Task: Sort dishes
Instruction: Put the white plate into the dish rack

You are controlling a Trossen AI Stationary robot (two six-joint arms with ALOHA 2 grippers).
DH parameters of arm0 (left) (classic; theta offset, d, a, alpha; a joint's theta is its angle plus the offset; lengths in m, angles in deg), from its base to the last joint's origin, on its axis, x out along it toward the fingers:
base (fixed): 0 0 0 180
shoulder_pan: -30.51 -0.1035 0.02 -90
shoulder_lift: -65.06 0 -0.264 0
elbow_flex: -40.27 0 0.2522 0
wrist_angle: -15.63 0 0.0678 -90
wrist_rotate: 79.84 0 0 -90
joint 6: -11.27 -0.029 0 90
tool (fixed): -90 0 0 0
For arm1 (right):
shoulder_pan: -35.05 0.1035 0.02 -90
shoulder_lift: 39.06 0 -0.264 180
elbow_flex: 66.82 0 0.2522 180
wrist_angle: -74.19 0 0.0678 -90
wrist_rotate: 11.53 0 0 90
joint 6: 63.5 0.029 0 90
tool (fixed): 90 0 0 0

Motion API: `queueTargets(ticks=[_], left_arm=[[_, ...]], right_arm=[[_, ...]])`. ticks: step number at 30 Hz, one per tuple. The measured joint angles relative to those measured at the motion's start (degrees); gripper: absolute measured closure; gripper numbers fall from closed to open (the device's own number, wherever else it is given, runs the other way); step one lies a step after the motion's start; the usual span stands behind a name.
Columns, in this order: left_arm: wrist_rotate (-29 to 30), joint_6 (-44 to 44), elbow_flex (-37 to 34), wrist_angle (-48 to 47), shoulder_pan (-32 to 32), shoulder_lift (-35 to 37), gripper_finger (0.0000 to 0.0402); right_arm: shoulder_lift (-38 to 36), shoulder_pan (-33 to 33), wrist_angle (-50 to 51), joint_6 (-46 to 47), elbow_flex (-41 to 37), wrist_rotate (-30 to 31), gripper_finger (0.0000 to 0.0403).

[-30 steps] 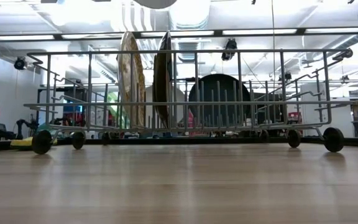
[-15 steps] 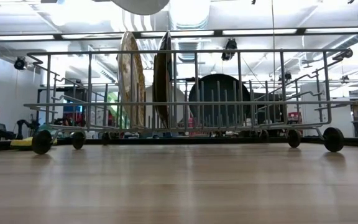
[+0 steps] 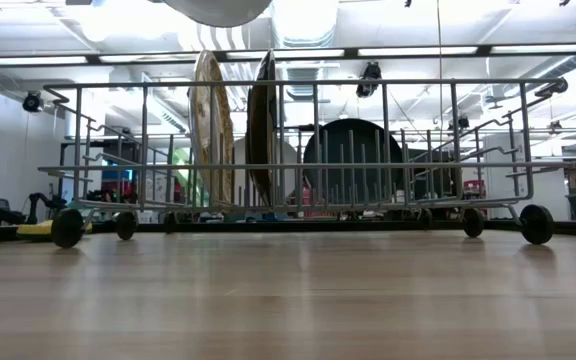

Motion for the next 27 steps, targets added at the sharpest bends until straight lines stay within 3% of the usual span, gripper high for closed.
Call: queueTargets(ticks=[8, 27], left_arm=[[3.91, 0.52, 0.00, 0.24, -0.02, 0.01, 0.0326], [2.66, -0.84, 0.00, -0.45, -0.63, 0.91, 0.0329]], right_arm=[[0.30, 0.09, 1.24, -0.26, 0.00, 3.98, 0.0396], [0.33, 0.04, 6.49, 3.20, 0.00, 11.49, 0.0274]])
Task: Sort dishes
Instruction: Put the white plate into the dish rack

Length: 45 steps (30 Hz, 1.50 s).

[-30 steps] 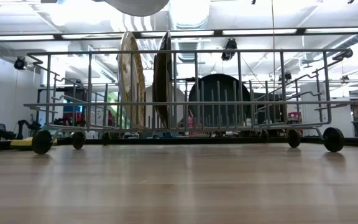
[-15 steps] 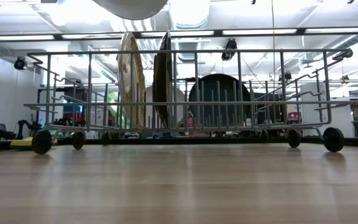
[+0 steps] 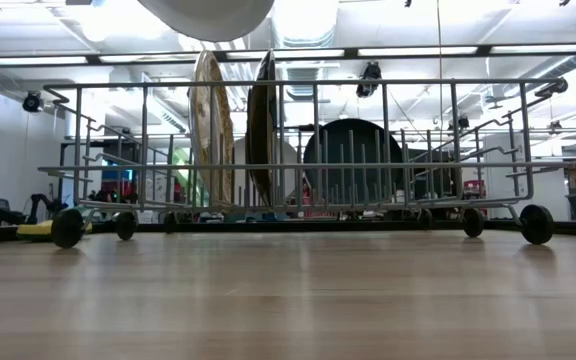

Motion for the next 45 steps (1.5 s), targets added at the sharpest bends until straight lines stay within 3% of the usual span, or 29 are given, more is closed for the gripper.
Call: queueTargets(ticks=[9, 21, 45], left_arm=[[-0.06, -0.15, -0.02, -1.24, -0.26, 2.17, 0.0344], [-0.28, -0.28, -0.02, -1.31, -1.57, 2.92, 0.0350], [-0.86, -1.29, -0.02, -2.06, -1.56, 3.26, 0.0351]], right_arm=[[0.04, -0.17, 3.06, 1.15, -0.05, 3.89, 0.0234], [0.04, -0.35, 4.66, 1.15, 0.00, 6.40, 0.0223], [-0.01, -0.59, 5.88, 1.59, 0.02, 6.70, 0.0143]])
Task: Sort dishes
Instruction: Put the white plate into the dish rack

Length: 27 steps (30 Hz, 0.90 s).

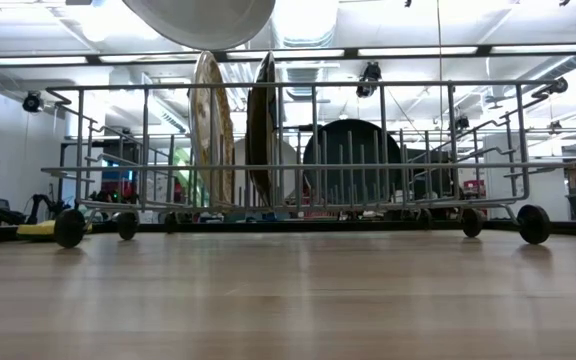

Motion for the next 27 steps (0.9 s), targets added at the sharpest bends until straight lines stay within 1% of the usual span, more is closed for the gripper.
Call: queueTargets(ticks=[10, 17, 27], left_arm=[[-0.63, 0.00, 0.00, -0.46, -0.22, 0.35, 0.0352], [-1.07, 0.01, 0.00, -1.17, -0.67, 0.96, 0.0352], [-1.33, -0.24, 0.00, -4.64, -0.67, 4.21, 0.0352]], right_arm=[[0.06, 0.00, 1.92, 0.00, -0.02, -0.11, 0.0140], [0.12, -0.07, 2.55, 0.35, -0.04, -0.04, 0.0129], [-0.25, -0.24, 3.82, 0.31, -0.13, 2.04, 0.0129]])
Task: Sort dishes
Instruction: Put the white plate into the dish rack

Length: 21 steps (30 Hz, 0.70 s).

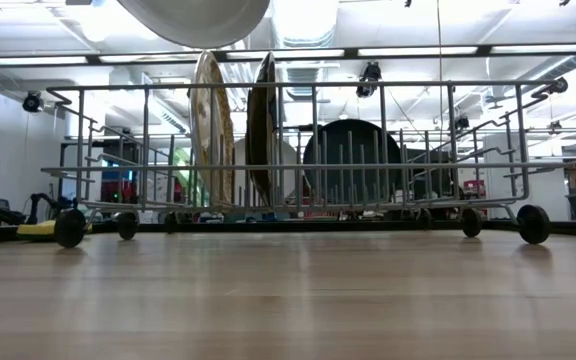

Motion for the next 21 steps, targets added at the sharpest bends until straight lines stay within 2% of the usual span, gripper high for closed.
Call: queueTargets(ticks=[11, 21], left_arm=[[0.86, 1.41, -0.04, -5.26, -0.02, 4.28, 0.0353], [1.37, 8.03, -0.04, -12.56, -0.04, 9.04, 0.0353]], right_arm=[[-0.40, -0.27, 1.94, -0.62, 0.00, 3.07, 0.0124], [-1.89, -0.61, 4.42, -0.55, 0.00, 6.97, 0.0124]])
